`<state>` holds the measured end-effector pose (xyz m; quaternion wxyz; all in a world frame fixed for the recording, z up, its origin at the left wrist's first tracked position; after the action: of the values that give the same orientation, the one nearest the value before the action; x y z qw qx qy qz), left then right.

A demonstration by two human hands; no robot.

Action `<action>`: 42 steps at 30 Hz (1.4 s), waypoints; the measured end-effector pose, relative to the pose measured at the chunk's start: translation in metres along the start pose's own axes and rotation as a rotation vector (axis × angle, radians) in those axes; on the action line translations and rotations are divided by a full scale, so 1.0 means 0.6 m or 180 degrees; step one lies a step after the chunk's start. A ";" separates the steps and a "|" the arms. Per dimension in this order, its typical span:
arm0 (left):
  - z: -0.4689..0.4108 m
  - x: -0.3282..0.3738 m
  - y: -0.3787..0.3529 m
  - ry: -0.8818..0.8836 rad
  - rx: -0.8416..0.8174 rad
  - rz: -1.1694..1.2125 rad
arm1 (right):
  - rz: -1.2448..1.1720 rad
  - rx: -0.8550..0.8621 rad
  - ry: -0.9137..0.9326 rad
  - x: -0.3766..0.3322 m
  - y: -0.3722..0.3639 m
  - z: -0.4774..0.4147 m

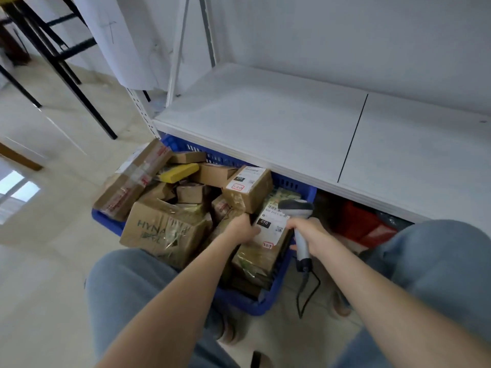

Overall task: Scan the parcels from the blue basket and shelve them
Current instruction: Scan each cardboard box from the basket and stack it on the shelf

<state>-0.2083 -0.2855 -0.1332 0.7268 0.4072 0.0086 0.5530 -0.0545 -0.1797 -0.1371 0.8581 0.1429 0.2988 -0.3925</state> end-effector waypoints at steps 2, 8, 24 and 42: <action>-0.005 -0.014 -0.031 0.0206 -0.0200 0.0263 | -0.0121 -0.0132 -0.0135 0.024 -0.011 -0.003; -0.002 -0.029 -0.030 0.0356 -0.0160 0.0965 | -0.0599 -0.0348 -0.0094 0.025 -0.029 0.005; 0.075 0.035 0.042 -0.0765 -0.0201 0.3396 | -0.1595 -0.0802 0.0839 -0.099 0.023 0.093; 0.079 0.039 0.004 -0.0766 -0.0231 0.3609 | -0.1159 -0.0147 0.1433 -0.063 0.042 0.179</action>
<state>-0.1794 -0.2938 -0.0900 0.3264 0.3831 -0.3125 0.8056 -0.0115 -0.1929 -0.0293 0.6887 0.1508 0.5112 -0.4916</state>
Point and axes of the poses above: each hand's wrist, its own z-axis away from the middle knuckle, its own y-axis out of the back of the hand, x = y × z, the point moved 8 cm from there along -z, towards the middle knuckle, and after that the axes turned 7 degrees about -x, right-handed, at the moved point
